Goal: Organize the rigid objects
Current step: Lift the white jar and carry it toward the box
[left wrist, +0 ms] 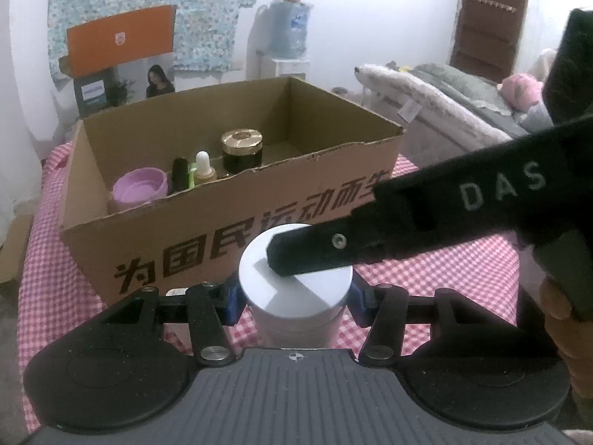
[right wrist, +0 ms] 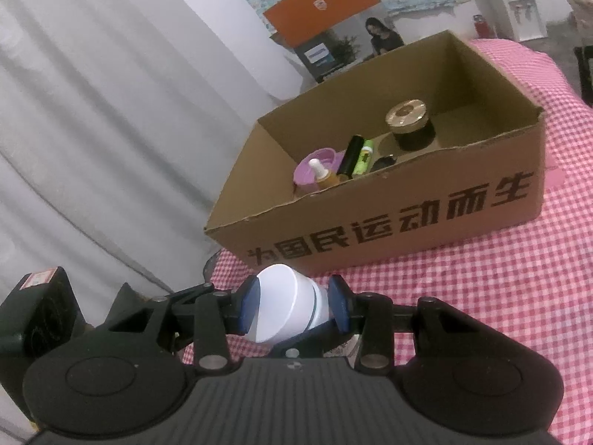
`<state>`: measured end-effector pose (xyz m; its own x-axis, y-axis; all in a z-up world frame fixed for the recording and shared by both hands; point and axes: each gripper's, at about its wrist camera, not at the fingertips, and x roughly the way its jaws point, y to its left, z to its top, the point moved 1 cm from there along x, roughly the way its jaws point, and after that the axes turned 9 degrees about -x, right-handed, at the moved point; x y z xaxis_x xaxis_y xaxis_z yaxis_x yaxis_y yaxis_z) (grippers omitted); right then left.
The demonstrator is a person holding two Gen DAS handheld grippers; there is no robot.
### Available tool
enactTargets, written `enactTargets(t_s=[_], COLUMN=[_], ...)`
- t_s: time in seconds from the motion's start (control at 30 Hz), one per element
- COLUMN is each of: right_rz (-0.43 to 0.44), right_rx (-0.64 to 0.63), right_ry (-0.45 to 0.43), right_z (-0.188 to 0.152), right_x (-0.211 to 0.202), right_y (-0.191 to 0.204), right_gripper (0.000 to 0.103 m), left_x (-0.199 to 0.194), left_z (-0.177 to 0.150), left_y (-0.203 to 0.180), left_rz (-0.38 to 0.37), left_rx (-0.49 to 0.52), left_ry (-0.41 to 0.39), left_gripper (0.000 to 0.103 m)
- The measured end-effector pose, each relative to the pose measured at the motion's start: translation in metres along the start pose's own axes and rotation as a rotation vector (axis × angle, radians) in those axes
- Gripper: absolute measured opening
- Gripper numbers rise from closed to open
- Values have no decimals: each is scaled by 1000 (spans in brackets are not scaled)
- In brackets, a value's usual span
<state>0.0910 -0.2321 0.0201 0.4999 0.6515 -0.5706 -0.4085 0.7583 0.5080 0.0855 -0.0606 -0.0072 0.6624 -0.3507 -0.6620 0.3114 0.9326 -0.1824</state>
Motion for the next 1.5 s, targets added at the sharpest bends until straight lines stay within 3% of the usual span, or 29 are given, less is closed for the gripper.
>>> enactTargets(t_s=[0.47,1.5], right_rz=[12,11], right_rx=[57,41], right_ry=[-13,-45], right_z=[3,9], right_x=[1,-9], right_y=[-22,-15], right_gripper=[45,45], left_x=[21,19], left_z=[6,22], left_y=[-5,-10], left_rz=[-10,-16], left_rx=[-8,-46], left_ry=[51,72], left_gripper=[54,53])
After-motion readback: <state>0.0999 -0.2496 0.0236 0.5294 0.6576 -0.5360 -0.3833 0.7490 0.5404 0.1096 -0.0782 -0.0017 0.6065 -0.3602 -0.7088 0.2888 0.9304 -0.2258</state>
